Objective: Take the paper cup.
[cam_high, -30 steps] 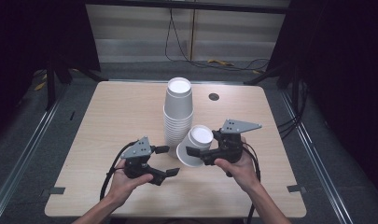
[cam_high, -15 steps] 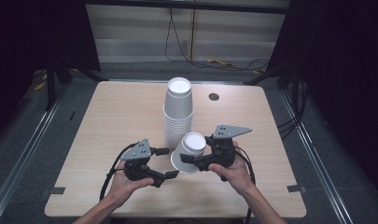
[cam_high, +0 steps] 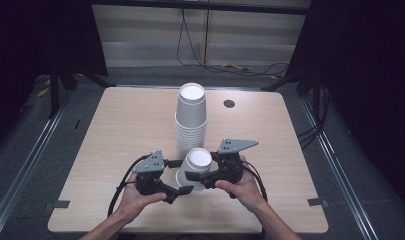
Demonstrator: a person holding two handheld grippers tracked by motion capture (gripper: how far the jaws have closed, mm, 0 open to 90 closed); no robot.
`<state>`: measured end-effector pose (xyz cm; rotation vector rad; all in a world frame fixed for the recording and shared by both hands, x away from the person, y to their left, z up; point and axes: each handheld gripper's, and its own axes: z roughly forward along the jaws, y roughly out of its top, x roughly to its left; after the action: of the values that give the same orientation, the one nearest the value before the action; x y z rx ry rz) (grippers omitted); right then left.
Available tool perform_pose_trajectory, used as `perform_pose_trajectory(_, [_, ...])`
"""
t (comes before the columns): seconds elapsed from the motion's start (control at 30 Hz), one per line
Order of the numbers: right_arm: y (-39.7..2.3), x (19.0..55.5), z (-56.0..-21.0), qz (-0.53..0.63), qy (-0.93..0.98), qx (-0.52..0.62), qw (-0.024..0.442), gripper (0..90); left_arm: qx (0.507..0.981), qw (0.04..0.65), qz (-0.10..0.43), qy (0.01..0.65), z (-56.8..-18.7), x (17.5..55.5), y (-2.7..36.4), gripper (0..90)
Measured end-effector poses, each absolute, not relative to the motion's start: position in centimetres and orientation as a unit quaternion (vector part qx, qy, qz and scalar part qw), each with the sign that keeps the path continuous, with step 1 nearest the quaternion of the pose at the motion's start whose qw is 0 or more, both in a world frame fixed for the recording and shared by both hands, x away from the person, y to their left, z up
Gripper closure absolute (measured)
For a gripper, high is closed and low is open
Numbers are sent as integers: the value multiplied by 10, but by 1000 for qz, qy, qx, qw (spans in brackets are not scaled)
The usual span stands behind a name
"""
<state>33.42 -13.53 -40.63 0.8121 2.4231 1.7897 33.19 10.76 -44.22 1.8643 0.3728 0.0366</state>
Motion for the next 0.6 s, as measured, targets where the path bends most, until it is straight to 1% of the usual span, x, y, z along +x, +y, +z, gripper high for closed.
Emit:
perform_pose_trajectory(0.1, [-132, 334, -408, 578, 773, 261, 4, 211, 798, 581, 19, 158, -444, 331, 106, 73])
perform_pose_trajectory(0.27, [-127, 332, -412, 584, 770, 260, -4, 211, 798, 582, 16, 159, -445, 330, 103, 63])
perform_pose_trajectory(0.4, [-125, 331, -413, 592, 763, 260, -11, 211, 792, 589, 16, 162, -445, 330, 103, 38])
perform_pose_trajectory(0.53, [-123, 330, -414, 596, 760, 258, -10, 211, 790, 590, 9, 166, -446, 330, 102, 43])
perform_pose_trajectory(0.6, [-122, 329, -414, 597, 759, 257, -9, 210, 792, 588, 10, 162, -446, 330, 102, 61])
